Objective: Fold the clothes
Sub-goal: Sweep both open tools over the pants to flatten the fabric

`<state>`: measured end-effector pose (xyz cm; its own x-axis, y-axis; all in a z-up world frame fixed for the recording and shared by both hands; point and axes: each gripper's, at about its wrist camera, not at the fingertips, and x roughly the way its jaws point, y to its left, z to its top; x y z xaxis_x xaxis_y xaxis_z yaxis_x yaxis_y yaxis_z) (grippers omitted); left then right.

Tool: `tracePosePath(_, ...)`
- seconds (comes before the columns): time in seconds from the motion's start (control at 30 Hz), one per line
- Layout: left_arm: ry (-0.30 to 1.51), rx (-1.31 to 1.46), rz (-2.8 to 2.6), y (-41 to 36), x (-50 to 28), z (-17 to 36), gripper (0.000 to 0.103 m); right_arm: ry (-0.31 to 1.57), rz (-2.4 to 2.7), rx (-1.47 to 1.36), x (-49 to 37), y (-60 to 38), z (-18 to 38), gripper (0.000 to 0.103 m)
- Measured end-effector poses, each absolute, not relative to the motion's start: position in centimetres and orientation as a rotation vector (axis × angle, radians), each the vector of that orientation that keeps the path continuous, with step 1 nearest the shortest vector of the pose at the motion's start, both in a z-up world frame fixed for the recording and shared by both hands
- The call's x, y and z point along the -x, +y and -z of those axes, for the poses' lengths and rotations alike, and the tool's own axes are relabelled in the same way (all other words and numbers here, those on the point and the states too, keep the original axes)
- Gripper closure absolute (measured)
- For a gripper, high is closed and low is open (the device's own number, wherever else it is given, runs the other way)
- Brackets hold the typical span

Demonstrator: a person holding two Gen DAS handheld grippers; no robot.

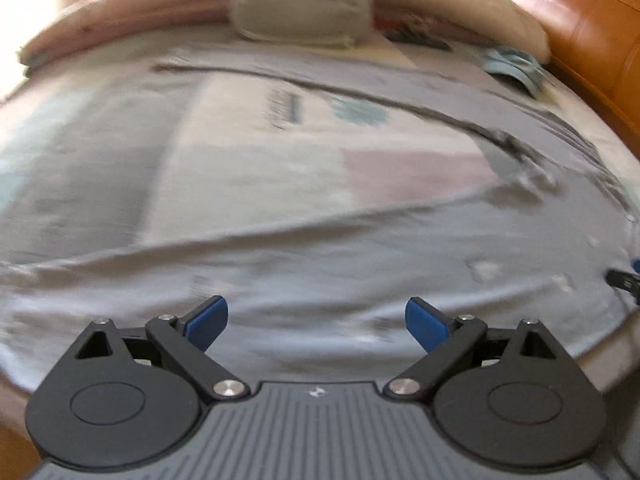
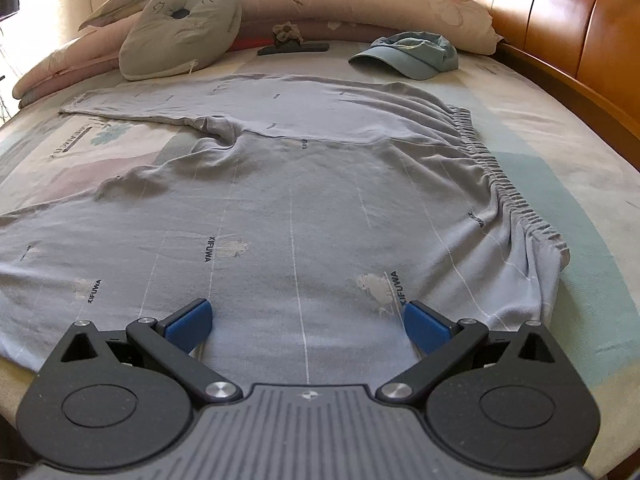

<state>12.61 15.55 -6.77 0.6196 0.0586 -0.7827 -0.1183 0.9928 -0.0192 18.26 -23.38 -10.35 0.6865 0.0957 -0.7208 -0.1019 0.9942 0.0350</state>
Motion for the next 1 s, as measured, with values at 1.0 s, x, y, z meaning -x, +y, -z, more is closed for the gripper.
tracePosePath(1.0, 0.87, -0.071, 0.047, 8.3, -13.2, 6.2, 0.004, 0.772, -0.167, 0.04, -14.2, -23.2, 10.2, 0.0)
